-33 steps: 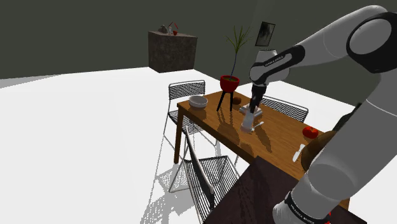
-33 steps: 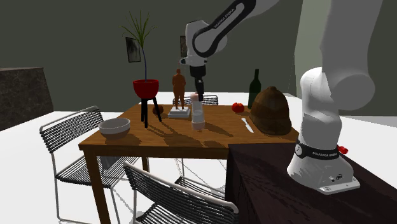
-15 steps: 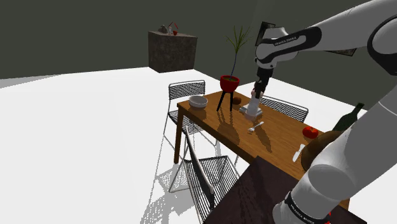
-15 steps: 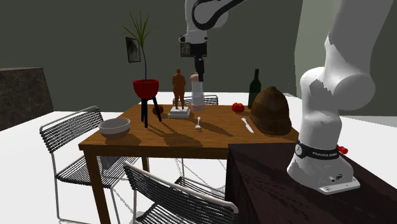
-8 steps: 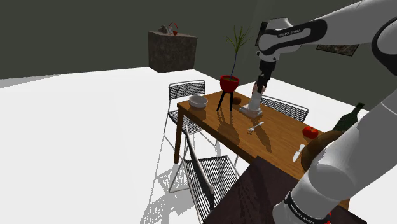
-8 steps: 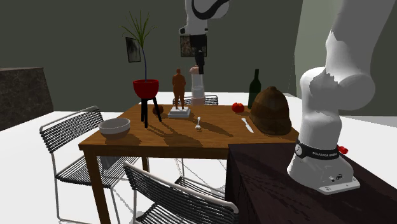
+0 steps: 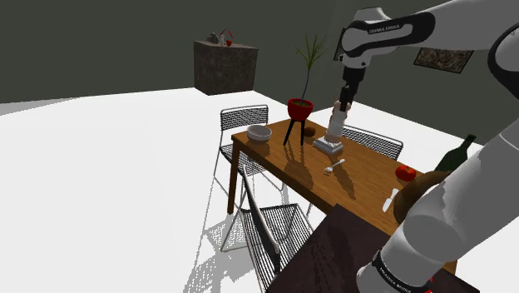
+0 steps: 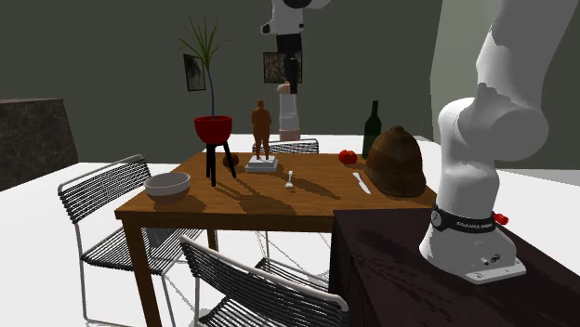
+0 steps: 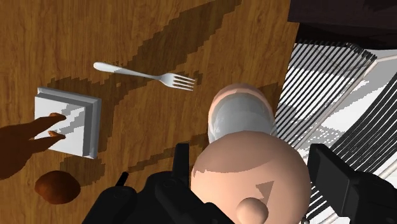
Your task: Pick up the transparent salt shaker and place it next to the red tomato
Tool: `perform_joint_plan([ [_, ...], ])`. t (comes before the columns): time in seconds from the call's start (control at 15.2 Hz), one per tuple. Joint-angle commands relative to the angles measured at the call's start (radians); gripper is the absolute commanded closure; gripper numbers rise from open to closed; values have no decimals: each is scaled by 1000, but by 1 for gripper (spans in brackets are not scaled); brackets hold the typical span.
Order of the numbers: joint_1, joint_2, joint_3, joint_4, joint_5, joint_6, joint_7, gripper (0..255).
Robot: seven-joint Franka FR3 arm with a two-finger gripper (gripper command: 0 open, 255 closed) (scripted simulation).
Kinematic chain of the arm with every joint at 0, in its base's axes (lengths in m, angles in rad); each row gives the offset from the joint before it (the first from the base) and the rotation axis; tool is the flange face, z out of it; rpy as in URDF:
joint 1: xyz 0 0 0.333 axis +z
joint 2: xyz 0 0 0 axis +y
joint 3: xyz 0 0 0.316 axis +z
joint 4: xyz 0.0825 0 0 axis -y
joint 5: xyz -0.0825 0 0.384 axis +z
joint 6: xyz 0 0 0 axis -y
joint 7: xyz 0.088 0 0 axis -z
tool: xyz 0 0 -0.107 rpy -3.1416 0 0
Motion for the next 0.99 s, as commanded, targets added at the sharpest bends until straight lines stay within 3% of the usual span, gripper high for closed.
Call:
perform_joint_plan([
  [0.0,1,2,1,28,2,-26,-5,255],
  [0.2,2,4,3,64,5,-60,-10,255],
  [0.92,-102,6,-164,76,-13,-14,-273,255],
])
